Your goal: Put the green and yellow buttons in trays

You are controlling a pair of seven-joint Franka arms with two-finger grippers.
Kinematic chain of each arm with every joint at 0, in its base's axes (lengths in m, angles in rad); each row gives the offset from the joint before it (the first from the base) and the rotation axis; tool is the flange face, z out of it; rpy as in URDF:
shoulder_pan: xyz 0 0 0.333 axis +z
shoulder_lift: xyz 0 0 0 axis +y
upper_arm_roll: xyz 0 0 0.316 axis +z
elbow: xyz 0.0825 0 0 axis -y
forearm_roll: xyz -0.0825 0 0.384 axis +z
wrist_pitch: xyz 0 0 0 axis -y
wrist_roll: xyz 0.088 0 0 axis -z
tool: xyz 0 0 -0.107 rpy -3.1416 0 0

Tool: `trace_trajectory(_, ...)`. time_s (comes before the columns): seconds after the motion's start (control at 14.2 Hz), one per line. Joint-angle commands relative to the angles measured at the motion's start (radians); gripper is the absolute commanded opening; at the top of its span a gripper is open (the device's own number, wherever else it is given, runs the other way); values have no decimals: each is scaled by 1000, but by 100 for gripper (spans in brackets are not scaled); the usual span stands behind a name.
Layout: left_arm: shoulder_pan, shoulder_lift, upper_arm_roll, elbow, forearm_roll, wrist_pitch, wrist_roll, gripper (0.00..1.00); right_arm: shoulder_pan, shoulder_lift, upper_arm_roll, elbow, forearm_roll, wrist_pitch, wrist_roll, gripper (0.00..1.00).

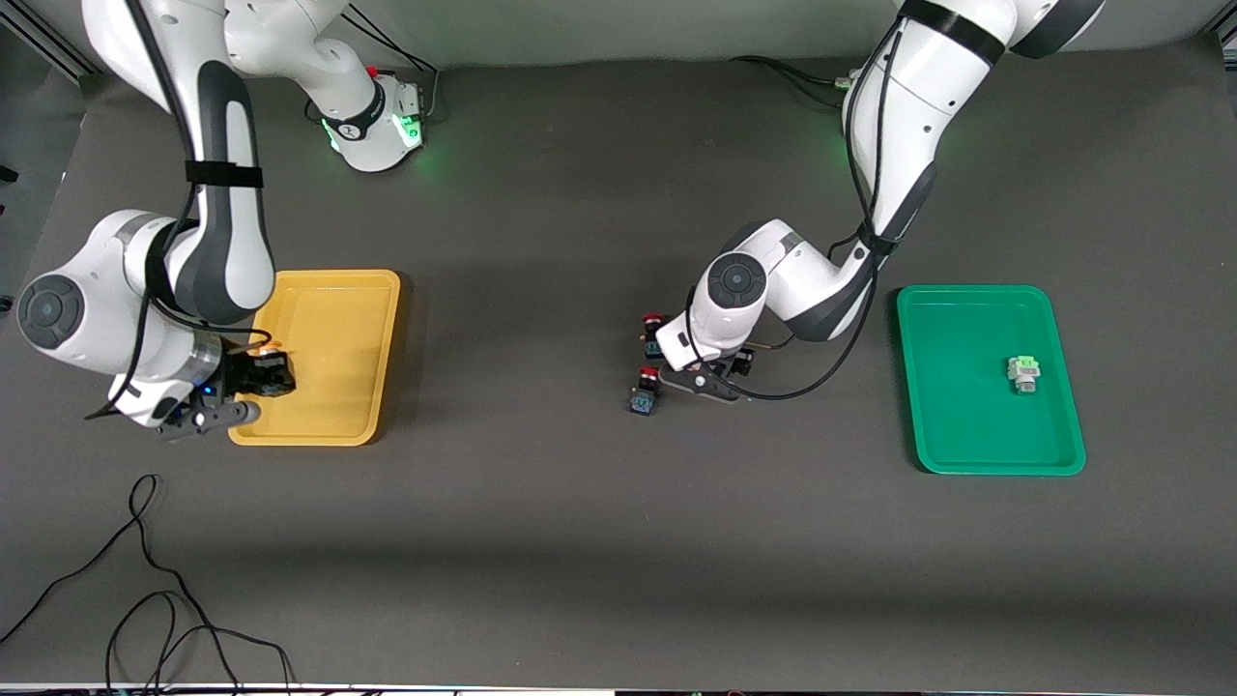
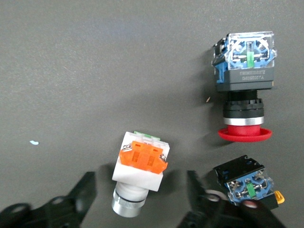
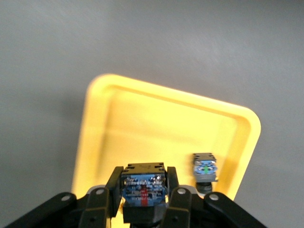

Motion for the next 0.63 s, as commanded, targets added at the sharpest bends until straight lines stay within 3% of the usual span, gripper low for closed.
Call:
trace_trajectory(0.0,-2,-45,8,-27,5,0,-44,0,33,-24,11,-195,103,207,-79,32)
trace_trajectory(0.21,10,-47,11,-12,5,-4,-39,0,35,93,50,-202,290,212,-172,32)
trace_trajectory(0.35,32,-73,10,-5,3,-56,-30,0,36,128,65,-202,349,209,-197,32)
trace_trajectory(0.42,37,-90,8,14,-1,-111,-38,0,36,128,67,-200,350,205,-196,41)
trace_trajectory(0.56,46,-143,8,63,-53,-254,-41,0,38,125,67,-193,350,192,-174,99)
